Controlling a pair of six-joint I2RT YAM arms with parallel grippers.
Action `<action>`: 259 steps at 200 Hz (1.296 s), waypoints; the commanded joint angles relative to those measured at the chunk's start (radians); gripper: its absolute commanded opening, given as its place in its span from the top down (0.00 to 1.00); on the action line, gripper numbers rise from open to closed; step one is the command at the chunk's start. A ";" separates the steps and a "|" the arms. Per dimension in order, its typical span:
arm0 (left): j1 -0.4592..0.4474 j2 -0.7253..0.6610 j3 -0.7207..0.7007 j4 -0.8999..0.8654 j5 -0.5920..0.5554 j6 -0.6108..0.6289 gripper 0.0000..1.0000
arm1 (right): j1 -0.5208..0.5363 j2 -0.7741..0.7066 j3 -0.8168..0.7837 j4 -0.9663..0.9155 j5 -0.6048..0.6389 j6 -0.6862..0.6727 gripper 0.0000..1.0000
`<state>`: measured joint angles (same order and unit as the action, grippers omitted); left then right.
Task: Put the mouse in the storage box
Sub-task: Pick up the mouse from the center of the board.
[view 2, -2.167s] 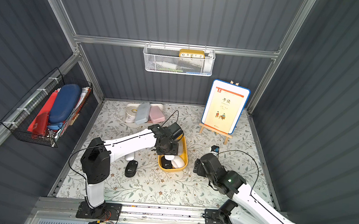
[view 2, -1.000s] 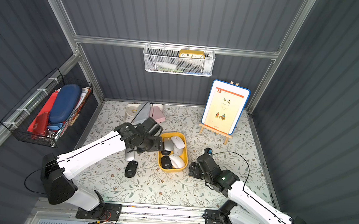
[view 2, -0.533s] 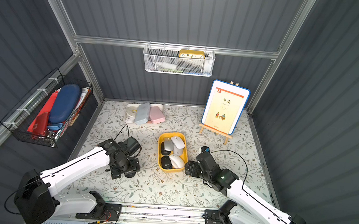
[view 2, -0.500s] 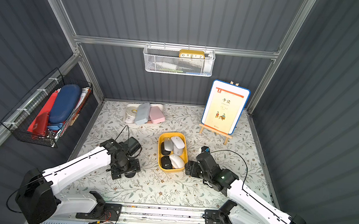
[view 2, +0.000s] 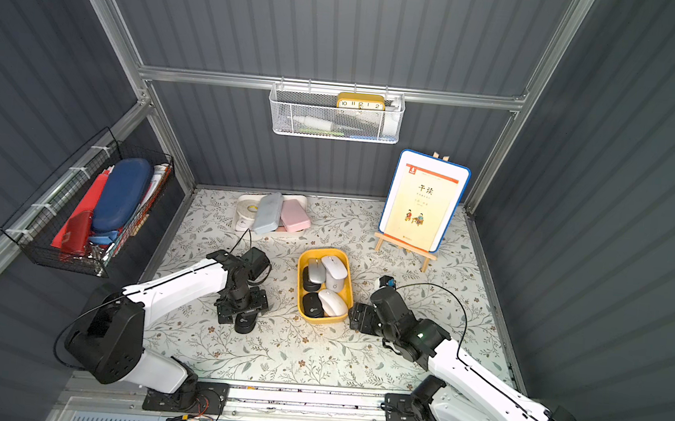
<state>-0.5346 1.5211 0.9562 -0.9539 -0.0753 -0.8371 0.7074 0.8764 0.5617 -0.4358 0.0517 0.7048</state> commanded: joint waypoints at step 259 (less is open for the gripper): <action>0.042 0.176 0.014 -0.030 0.060 0.161 0.13 | 0.004 -0.069 0.019 -0.109 0.088 -0.031 0.13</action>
<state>-0.4988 1.6699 0.9852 -0.9730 -0.0284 -0.7025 0.7074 0.8299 0.5652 -0.5125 0.1116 0.6868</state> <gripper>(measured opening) 0.864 0.870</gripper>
